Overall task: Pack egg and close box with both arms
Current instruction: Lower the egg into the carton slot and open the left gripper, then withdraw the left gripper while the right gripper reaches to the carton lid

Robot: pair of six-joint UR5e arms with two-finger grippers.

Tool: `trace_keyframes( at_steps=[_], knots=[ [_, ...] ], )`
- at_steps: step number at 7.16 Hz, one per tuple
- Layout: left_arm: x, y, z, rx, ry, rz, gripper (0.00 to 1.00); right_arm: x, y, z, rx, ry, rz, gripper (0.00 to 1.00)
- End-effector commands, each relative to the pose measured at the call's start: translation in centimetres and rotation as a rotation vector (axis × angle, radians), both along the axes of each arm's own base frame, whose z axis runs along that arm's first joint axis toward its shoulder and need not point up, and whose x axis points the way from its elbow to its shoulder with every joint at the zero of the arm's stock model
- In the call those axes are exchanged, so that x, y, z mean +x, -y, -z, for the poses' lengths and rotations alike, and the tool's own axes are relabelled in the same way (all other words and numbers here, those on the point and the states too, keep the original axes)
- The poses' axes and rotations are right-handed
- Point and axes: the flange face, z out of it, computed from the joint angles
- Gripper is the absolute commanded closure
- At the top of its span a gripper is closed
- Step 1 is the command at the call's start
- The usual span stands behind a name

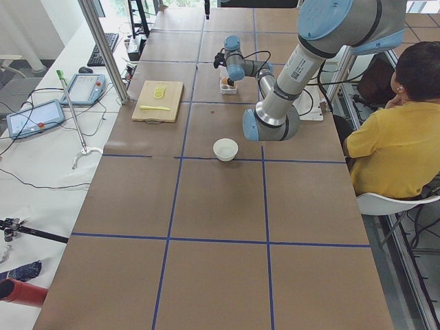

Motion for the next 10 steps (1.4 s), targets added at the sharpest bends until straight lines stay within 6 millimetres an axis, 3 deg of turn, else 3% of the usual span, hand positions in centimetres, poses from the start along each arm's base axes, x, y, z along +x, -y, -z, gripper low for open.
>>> trace_keyframes(
  at_steps=[1, 2, 3, 5, 6, 8, 9, 10],
  knots=[
    [-0.2, 0.1, 0.3, 0.009, -0.005, 0.012, 0.16, 0.0, -0.3, 0.2, 0.004, 0.004, -0.001, 0.00],
    [-0.5, 0.3, 0.4, 0.012, -0.009, 0.014, 0.16, 0.0, -0.3, 0.6, 0.011, 0.006, -0.001, 0.00],
    [-2.0, 1.3, 0.9, 0.017, -0.022, 0.034, 0.16, -0.8, -0.3, 1.1, 0.022, 0.009, 0.013, 0.00],
    [-8.5, 3.3, -0.7, 0.061, -0.051, 0.074, 0.16, -4.7, -0.6, 3.3, 0.100, 0.033, 0.070, 0.00],
    [-11.7, 4.7, -2.9, 0.065, -0.049, 0.053, 0.16, -7.0, -1.1, 3.8, 0.078, 0.049, 0.044, 0.00],
    [-18.0, 9.0, -8.0, 0.147, -0.002, 0.074, 0.16, -14.2, -3.2, 6.7, 0.071, 0.138, -0.057, 0.00],
    [-21.3, 11.2, -10.4, 0.211, 0.028, 0.078, 0.16, -19.0, -5.0, 8.7, 0.029, 0.153, -0.121, 0.00],
    [-23.7, 12.7, -12.4, 0.240, 0.044, 0.059, 0.16, -23.7, -7.7, 12.3, 0.009, 0.157, -0.165, 0.00]
  ],
)
